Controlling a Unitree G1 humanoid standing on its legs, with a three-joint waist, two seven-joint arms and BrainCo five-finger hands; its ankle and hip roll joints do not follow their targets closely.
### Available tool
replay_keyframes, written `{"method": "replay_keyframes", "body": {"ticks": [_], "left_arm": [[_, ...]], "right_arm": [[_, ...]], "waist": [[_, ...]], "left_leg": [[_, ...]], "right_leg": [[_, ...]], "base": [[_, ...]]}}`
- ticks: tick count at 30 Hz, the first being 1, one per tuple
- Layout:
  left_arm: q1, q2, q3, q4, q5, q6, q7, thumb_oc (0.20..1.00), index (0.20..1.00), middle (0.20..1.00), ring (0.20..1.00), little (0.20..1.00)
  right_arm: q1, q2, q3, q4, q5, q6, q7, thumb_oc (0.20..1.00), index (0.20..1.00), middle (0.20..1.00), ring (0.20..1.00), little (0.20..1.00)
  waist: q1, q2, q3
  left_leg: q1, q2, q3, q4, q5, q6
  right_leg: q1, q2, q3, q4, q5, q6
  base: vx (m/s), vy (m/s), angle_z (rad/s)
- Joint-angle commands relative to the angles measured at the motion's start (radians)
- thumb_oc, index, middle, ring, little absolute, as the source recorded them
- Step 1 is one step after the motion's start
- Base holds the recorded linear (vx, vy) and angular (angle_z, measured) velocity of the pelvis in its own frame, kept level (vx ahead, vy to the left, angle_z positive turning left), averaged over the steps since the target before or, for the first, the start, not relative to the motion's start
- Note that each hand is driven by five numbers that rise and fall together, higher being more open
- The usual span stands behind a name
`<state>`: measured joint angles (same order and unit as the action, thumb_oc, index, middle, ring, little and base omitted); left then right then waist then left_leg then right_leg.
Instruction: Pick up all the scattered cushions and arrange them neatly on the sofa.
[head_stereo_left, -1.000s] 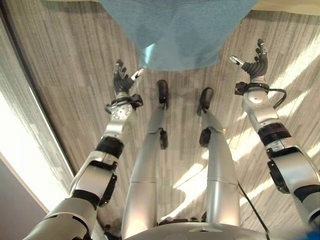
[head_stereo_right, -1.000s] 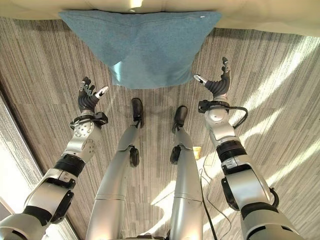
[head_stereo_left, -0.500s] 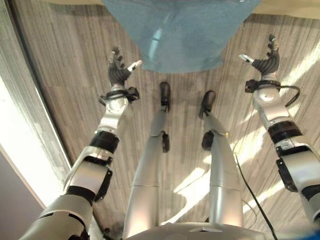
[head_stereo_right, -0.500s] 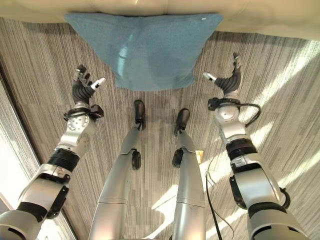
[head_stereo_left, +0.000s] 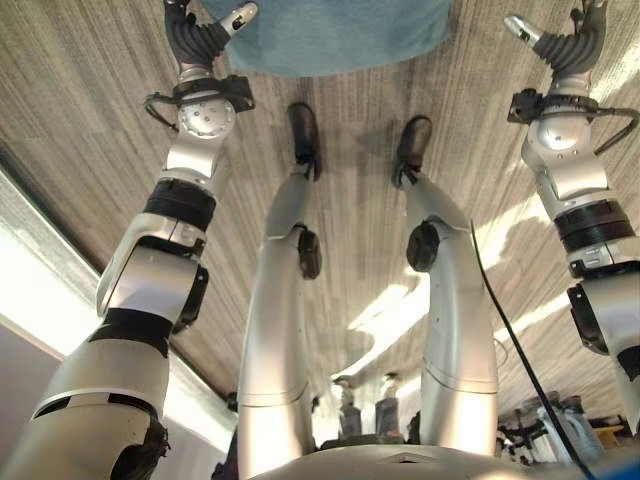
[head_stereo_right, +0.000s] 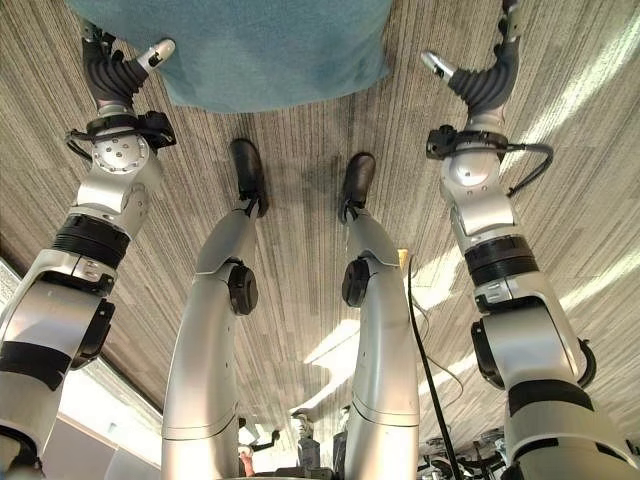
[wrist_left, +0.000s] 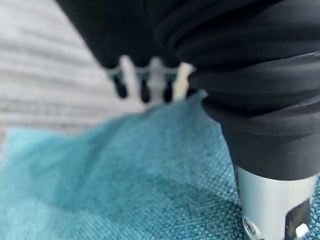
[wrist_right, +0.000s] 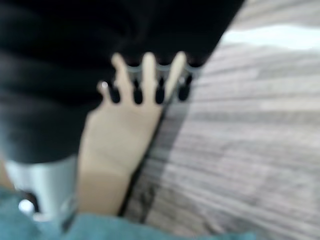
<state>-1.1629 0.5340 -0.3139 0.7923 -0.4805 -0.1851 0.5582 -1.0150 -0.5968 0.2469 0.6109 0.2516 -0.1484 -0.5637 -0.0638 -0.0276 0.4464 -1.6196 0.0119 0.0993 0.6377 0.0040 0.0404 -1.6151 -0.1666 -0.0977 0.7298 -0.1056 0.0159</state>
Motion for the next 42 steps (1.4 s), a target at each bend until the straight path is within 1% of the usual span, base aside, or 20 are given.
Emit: {"method": "replay_keyframes", "body": {"ticks": [1, 4, 6, 8, 14, 16, 22, 24, 25, 26, 27, 28, 30, 31, 32, 33, 37, 39, 41, 42], "left_arm": [[0.105, -0.015, 0.047, -0.041, 0.039, -0.02, 0.07, 1.0, 1.0, 1.0, 1.0, 1.0], [0.126, -0.002, 0.069, -0.057, 0.05, -0.016, 0.077, 1.0, 1.0, 1.0, 1.0, 1.0], [0.11, 0.024, 0.044, -0.063, 0.092, 0.003, 0.049, 1.0, 1.0, 1.0, 1.0, 1.0], [0.089, 0.033, 0.024, -0.061, 0.088, 0.007, 0.033, 1.0, 1.0, 1.0, 1.0, 1.0], [0.038, 0.003, -0.017, -0.067, 0.063, 0.006, 0.019, 1.0, 1.0, 1.0, 1.0, 1.0], [0.009, -0.041, -0.048, -0.07, 0.027, -0.006, 0.012, 1.0, 1.0, 1.0, 1.0, 1.0], [-0.028, -0.08, -0.081, -0.076, -0.03, -0.026, -0.006, 1.0, 1.0, 1.0, 1.0, 1.0], [-0.04, -0.089, -0.089, -0.086, -0.054, -0.036, -0.007, 1.0, 1.0, 1.0, 1.0, 1.0], [-0.044, -0.096, -0.093, -0.092, -0.071, -0.041, -0.009, 1.0, 1.0, 1.0, 1.0, 1.0], [-0.052, -0.105, -0.099, -0.093, -0.096, -0.051, -0.012, 1.0, 1.0, 1.0, 1.0, 1.0], [-0.051, -0.104, -0.099, -0.093, -0.097, -0.052, -0.012, 1.0, 1.0, 1.0, 1.0, 1.0], [-0.063, -0.112, -0.105, -0.093, -0.119, -0.057, -0.014, 1.0, 1.0, 1.0, 1.0, 1.0], [-0.076, -0.116, -0.111, -0.099, -0.135, -0.065, -0.021, 1.0, 1.0, 1.0, 1.0, 1.0], [-0.079, -0.114, -0.114, -0.107, -0.147, -0.074, -0.03, 0.849, 0.849, 0.849, 0.849, 0.849], [-0.084, -0.111, -0.118, -0.128, -0.165, -0.083, -0.041, 0.325, 0.325, 0.325, 0.325, 0.325], [-0.085, -0.108, -0.119, -0.137, -0.176, -0.09, -0.053, 0.2, 0.2, 0.2, 0.2, 0.2], [-0.08, -0.089, -0.107, -0.19, -0.201, -0.115, -0.08, 0.2, 0.2, 0.2, 0.2, 0.2], [-0.072, -0.087, -0.103, -0.197, -0.199, -0.115, -0.081, 0.2, 0.2, 0.2, 0.2, 0.2], [-0.059, -0.084, -0.094, -0.216, -0.191, -0.117, -0.085, 0.2, 0.2, 0.2, 0.2, 0.2], [-0.035, -0.082, -0.079, -0.236, -0.187, -0.118, -0.091, 0.2, 0.2, 0.2, 0.2, 0.2]], "right_arm": [[0.025, -0.002, 0.009, -0.037, -0.005, -0.044, -0.034, 1.0, 1.0, 1.0, 1.0, 1.0], [0.034, -0.005, -0.006, -0.041, -0.013, -0.041, -0.022, 1.0, 1.0, 1.0, 1.0, 1.0], [0.026, -0.008, -0.006, -0.029, -0.001, -0.044, -0.002, 1.0, 1.0, 1.0, 1.0, 1.0], [0.018, -0.007, 0.003, -0.017, 0.014, -0.042, 0.014, 1.0, 1.0, 1.0, 1.0, 1.0], [-0.068, 0.005, 0.077, 0.019, 0.023, -0.023, 0.033, 1.0, 1.0, 1.0, 1.0, 1.0], [-0.134, 0.033, 0.127, 0.051, 0.026, -0.011, 0.029, 1.0, 1.0, 1.0, 1.0, 1.0], [-0.248, 0.078, 0.212, 0.081, 0.043, -0.003, 0.03, 1.0, 1.0, 1.0, 1.0, 1.0], [-0.296, 0.114, 0.248, 0.09, 0.055, 0.001, 0.031, 1.0, 1.0, 1.0, 1.0, 1.0], [-0.32, 0.149, 0.274, 0.092, 0.068, 0.001, 0.039, 1.0, 1.0, 1.0, 1.0, 1.0], [-0.343, 0.21, 0.309, 0.1, 0.1, -0.005, 0.053, 1.0, 1.0, 1.0, 1.0, 1.0], [-0.344, 0.211, 0.309, 0.101, 0.101, -0.005, 0.053, 1.0, 1.0, 1.0, 1.0, 1.0], [-0.359, 0.266, 0.331, 0.102, 0.132, -0.016, 0.058, 1.0, 1.0, 1.0, 1.0, 1.0], [-0.37, 0.306, 0.355, 0.098, 0.145, -0.021, 0.072, 1.0, 1.0, 1.0, 1.0, 1.0], [-0.369, 0.325, 0.371, 0.088, 0.152, -0.024, 0.081, 0.89, 0.89, 0.89, 0.89, 0.89], [-0.374, 0.344, 0.382, 0.073, 0.167, -0.033, 0.094, 0.363, 0.363, 0.363, 0.363, 0.363], [-0.369, 0.354, 0.383, 0.065, 0.176, -0.042, 0.101, 0.2, 0.2, 0.2, 0.2, 0.2], [-0.343, 0.322, 0.355, -0.005, 0.193, -0.082, 0.121, 0.2, 0.2, 0.2, 0.2, 0.2], [-0.333, 0.314, 0.345, -0.015, 0.192, -0.087, 0.121, 0.2, 0.2, 0.2, 0.2, 0.2], [-0.313, 0.293, 0.318, -0.037, 0.193, -0.098, 0.119, 0.2, 0.2, 0.2, 0.2, 0.2], [-0.29, 0.266, 0.294, -0.067, 0.18, -0.1, 0.119, 0.2, 0.2, 0.2, 0.2, 0.2]], "waist": [[0.011, 0.011, -0.073], [0.017, 0.018, -0.077], [0.017, 0.03, -0.086], [0.018, 0.036, -0.095], [0.025, 0.038, -0.102], [0.031, 0.037, -0.11], [0.045, 0.04, -0.114], [0.053, 0.045, -0.11], [0.06, 0.046, -0.109], [0.068, 0.048, -0.108], [0.068, 0.048, -0.109], [0.073, 0.051, -0.11], [0.076, 0.055, -0.11], [0.078, 0.056, -0.111], [0.079, 0.057, -0.116], [0.078, 0.057, -0.12], [0.071, 0.051, -0.16], [0.07, 0.05, -0.168], [0.065, 0.048, -0.186], [0.06, 0.044, -0.208]], "left_leg": [[0.098, -0.009, -0.087, -0.009, -0.1, -0.019], [0.094, -0.011, -0.086, 0.016, -0.11, -0.014], [0.096, -0.011, -0.078, 0.018, -0.115, -0.01], [0.099, -0.015, -0.072, 0.028, -0.115, -0.008], [0.097, -0.02, -0.073, 0.021, -0.109, -0.006], [0.092, -0.02, -0.081, 0.028, -0.103, -0.009], [0.085, -0.017, -0.087, 0.023, -0.097, -0.015], [0.082, -0.014, -0.089, 0.026, -0.093, -0.019], [0.08, -0.015, -0.09, 0.027, -0.091, -0.02], [0.077, -0.015, -0.092, 0.031, -0.089, -0.021], [0.077, -0.015, -0.092, 0.031, -0.089, -0.021], [0.076, -0.014, -0.093, 0.031, -0.087, -0.023], [0.076, -0.013, -0.094, 0.028, -0.084, -0.024], [0.077, -0.012, -0.094, 0.022, -0.081, -0.025], [0.076, -0.011, -0.092, 0.017, -0.08, -0.025], [0.076, -0.01, -0.092, 0.011, -0.076, -0.027], [0.078, -0.012, -0.092, -0.018, -0.069, -0.03], [0.081, -0.012, -0.09, -0.028, -0.069, -0.03], [0.086, -0.013, -0.084, -0.044, -0.065, -0.033], [0.097, -0.016, -0.081, -0.076, -0.063, -0.035]], "right_leg": [[0.045, 0.016, 0.026, -0.037, 0.012, 0.114], [0.045, 0.02, 0.028, -0.033, 0.014, 0.113], [0.045, 0.016, 0.04, -0.043, 0.018, 0.118], [0.045, 0.017, 0.051, -0.035, 0.015, 0.114], [0.045, 0.017, 0.058, -0.042, 0.025, 0.116], [0.045, 0.018, 0.057, -0.039, 0.027, 0.114], [0.045, 0.016, 0.052, -0.043, 0.028, 0.113], [0.045, 0.013, 0.049, -0.038, 0.027, 0.113], [0.045, 0.015, 0.047, -0.036, 0.026, 0.113], [0.045, 0.014, 0.046, -0.035, 0.029, 0.112], [0.045, 0.014, 0.046, -0.035, 0.029, 0.112], [0.045, 0.015, 0.046, -0.035, 0.029, 0.111], [0.045, 0.014, 0.045, -0.034, 0.029, 0.111], [0.045, 0.013, 0.044, -0.036, 0.03, 0.111], [0.045, 0.013, 0.045, -0.041, 0.031, 0.111], [0.045, 0.014, 0.045, -0.045, 0.032, 0.111], [0.045, 0.02, 0.044, -0.055, 0.031, 0.113], [0.045, 0.021, 0.045, -0.06, 0.031, 0.112], [0.045, 0.026, 0.048, -0.07, 0.03, 0.111], [0.045, 0.029, 0.053, -0.081, 0.031, 0.112]], "base": [[-0.01, 0.063, -0.11], [-0.01, 0.083, -0.06], [-0.01, 0.112, -0.04], [-0.02, 0.079, -0.03], [0.0, 0.026, -0.03], [0.0, 0.0, 0.0], [0.0, 0.0, 0.0], [0.01, -0.021, 0.0], [0.02, -0.057, 0.01], [0.01, -0.04, 0.0], [0.0, 0.0, 0.0], [0.0, 0.0, 0.0], [0.0, 0.0, 0.0], [0.0, 0.0, 0.0], [0.0, 0.0, 0.0], [0.0, 0.0, 0.0], [0.01, -0.012, 0.05], [0.0, -0.007, 0.03], [0.0, -0.027, 0.02], [0.0, -0.068, 0.03]]}}
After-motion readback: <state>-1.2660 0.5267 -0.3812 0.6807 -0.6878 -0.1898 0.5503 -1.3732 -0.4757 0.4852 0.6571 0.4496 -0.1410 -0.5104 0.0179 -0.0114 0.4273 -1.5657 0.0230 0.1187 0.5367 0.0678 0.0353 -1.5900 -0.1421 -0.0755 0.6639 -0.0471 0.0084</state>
